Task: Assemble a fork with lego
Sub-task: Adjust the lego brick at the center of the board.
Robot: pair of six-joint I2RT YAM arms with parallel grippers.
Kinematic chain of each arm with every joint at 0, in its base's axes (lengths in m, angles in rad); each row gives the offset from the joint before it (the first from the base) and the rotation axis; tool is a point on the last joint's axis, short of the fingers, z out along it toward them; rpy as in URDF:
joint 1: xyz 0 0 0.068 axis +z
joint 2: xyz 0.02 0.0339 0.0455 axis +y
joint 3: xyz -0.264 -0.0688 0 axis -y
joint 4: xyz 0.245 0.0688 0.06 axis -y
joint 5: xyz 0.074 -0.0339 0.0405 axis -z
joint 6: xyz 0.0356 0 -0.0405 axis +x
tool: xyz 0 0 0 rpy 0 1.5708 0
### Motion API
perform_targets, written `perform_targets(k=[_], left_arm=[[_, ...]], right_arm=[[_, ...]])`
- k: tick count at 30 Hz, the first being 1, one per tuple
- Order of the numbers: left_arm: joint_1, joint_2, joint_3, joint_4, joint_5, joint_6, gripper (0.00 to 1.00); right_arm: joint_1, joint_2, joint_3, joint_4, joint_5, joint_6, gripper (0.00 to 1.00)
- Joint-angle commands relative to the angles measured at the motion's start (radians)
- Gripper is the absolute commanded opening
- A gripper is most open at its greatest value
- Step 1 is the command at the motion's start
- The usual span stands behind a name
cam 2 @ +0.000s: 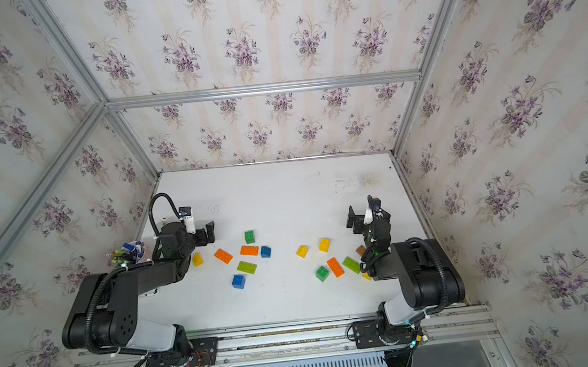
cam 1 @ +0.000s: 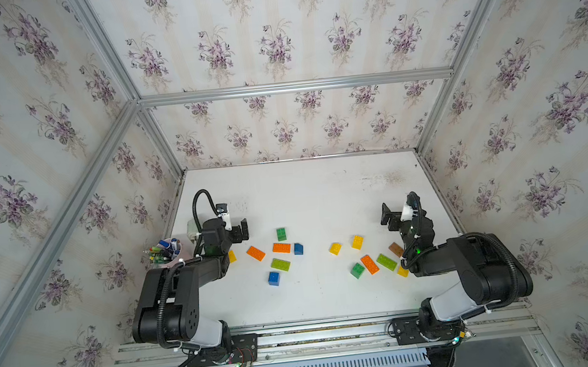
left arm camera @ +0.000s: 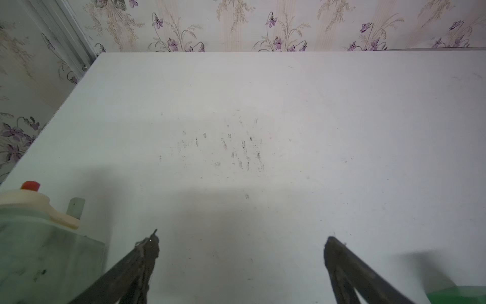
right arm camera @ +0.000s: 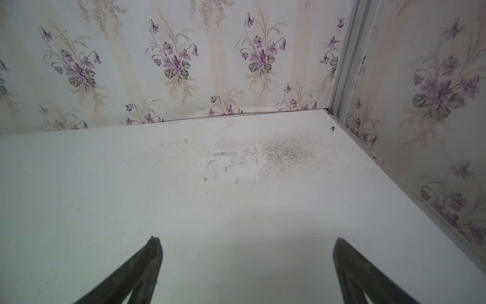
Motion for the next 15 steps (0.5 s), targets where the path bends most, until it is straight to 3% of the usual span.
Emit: perform_targets(k=[1, 15], left_arm=[[0.001, -0.001, 0.006, 0.013, 0.002, -0.004, 1.00], [0.000, -0.001, 0.006, 0.013, 0.002, -0.005, 1.00]], right_arm=[[-0.001, -0.003, -0.001, 0.031, 0.000, -0.004, 1.00], [0.000, -0.003, 0.001, 0.027, -0.003, -0.005, 1.00]])
